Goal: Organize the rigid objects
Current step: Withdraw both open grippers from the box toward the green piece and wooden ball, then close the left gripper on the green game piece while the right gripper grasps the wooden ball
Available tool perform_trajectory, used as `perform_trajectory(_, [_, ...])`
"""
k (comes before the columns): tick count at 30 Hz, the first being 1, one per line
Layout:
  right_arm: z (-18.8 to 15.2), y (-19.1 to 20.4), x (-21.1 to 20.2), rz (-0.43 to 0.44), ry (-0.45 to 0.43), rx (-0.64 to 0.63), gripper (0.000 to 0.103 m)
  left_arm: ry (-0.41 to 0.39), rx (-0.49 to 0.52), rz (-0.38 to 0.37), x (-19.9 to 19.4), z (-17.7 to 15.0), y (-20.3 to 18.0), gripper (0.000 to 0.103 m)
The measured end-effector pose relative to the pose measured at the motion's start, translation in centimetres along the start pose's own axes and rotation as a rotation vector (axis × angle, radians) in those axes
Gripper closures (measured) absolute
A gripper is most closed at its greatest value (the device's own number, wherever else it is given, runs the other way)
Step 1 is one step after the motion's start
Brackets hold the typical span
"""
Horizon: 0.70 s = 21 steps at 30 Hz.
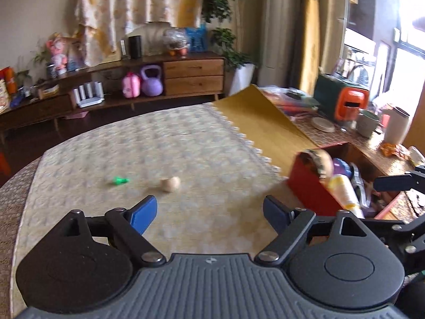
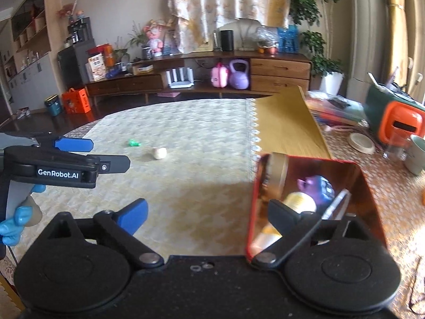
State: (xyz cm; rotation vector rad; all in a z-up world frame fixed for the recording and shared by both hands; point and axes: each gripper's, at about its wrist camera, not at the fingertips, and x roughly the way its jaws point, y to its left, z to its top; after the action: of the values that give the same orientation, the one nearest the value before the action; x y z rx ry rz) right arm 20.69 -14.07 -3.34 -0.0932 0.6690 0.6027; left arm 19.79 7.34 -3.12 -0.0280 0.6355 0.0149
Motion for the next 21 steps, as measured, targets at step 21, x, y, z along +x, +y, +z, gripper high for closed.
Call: perform_trajectory(21, [4.1,5.1,10.6,0.076,0.050,-0.115,0.001,0.046,-0.089,0.189,9.2,0.3,10.7,0.016])
